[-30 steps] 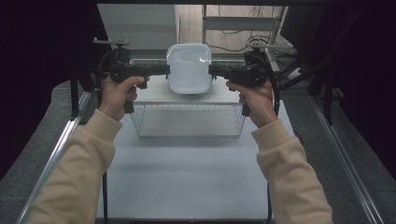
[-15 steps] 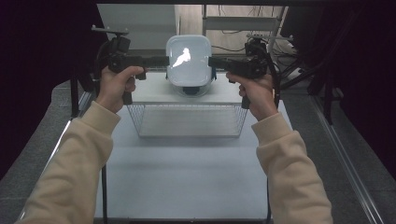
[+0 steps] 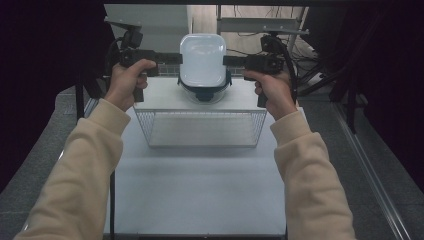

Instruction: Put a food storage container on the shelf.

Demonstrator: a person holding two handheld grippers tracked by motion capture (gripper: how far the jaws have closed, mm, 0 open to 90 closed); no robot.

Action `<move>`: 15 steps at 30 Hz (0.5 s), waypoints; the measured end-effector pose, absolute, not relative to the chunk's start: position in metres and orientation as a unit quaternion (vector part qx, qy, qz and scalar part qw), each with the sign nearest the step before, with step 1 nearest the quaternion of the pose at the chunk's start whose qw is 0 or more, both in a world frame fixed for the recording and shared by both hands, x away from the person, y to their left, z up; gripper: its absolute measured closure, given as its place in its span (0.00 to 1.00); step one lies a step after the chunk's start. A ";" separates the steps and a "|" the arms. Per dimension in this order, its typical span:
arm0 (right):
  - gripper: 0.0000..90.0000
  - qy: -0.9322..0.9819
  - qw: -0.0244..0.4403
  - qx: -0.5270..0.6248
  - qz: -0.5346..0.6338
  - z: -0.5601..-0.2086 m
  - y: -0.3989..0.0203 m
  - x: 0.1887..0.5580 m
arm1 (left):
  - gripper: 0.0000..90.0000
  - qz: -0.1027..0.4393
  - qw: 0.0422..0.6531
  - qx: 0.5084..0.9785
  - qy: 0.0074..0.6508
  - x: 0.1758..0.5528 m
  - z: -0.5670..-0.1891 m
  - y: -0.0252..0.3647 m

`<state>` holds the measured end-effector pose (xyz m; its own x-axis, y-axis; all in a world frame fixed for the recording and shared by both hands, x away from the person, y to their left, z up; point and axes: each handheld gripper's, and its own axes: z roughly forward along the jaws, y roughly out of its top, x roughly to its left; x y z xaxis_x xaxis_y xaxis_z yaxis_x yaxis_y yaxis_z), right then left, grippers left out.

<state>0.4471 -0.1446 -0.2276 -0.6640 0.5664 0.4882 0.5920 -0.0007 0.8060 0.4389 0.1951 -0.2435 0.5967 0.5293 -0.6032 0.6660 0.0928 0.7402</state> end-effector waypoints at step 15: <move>0.87 -0.681 0.069 -0.473 -0.555 -0.234 -0.145 0.476 | 0.89 -0.105 0.589 0.640 0.483 0.463 -0.253 0.197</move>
